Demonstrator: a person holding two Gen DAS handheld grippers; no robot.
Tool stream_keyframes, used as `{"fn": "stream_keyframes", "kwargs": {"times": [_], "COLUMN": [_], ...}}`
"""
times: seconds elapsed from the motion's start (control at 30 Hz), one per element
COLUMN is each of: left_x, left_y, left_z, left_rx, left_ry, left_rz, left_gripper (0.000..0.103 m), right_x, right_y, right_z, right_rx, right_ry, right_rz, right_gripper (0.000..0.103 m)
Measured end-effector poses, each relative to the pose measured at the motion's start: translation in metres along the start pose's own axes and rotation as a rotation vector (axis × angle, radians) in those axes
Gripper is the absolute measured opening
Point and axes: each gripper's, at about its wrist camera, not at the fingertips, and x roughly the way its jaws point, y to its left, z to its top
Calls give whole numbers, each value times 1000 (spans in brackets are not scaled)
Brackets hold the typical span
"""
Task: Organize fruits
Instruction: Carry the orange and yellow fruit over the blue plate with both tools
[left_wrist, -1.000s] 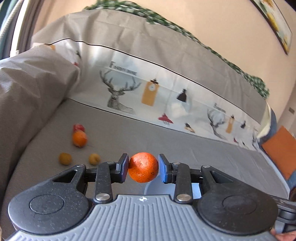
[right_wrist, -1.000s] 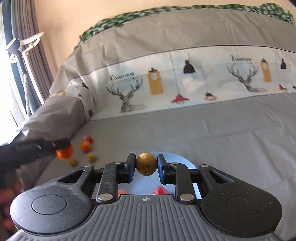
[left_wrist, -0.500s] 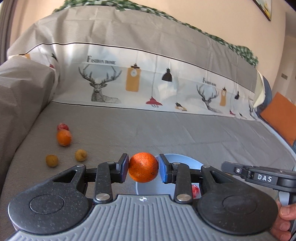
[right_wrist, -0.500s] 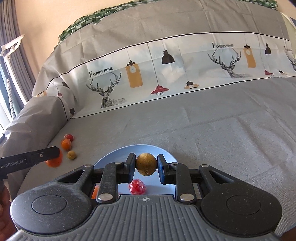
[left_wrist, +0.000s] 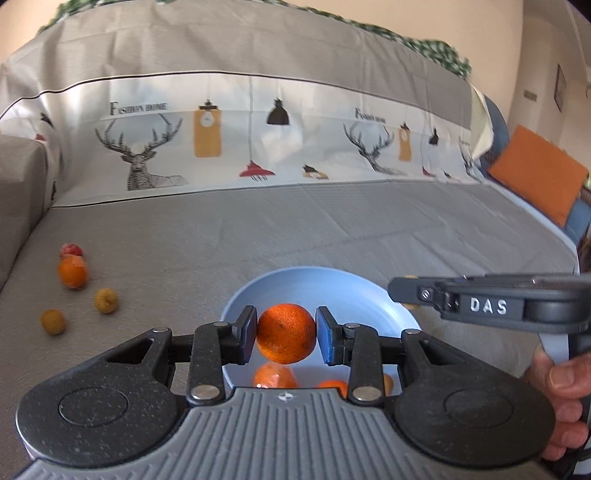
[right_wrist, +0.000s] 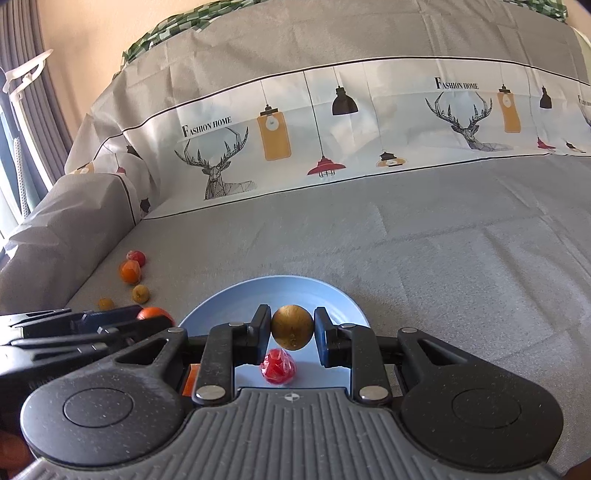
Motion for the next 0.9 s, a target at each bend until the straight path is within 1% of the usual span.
{"fn": "stream_keyframes", "kwargs": {"times": [0.2, 0.9], "left_x": [5, 13], "left_y": [-7, -10], "left_z": [-4, -5], "left_rx": [36, 53], "left_ry": [11, 29], "left_rz": [-11, -14], "left_gripper": [38, 38], "right_x": [3, 7], "right_y": [-1, 4], "right_z": [0, -1], "right_rx": [4, -13], "right_ry": [11, 34], "right_rz": [-4, 16], "right_gripper": [26, 26]}}
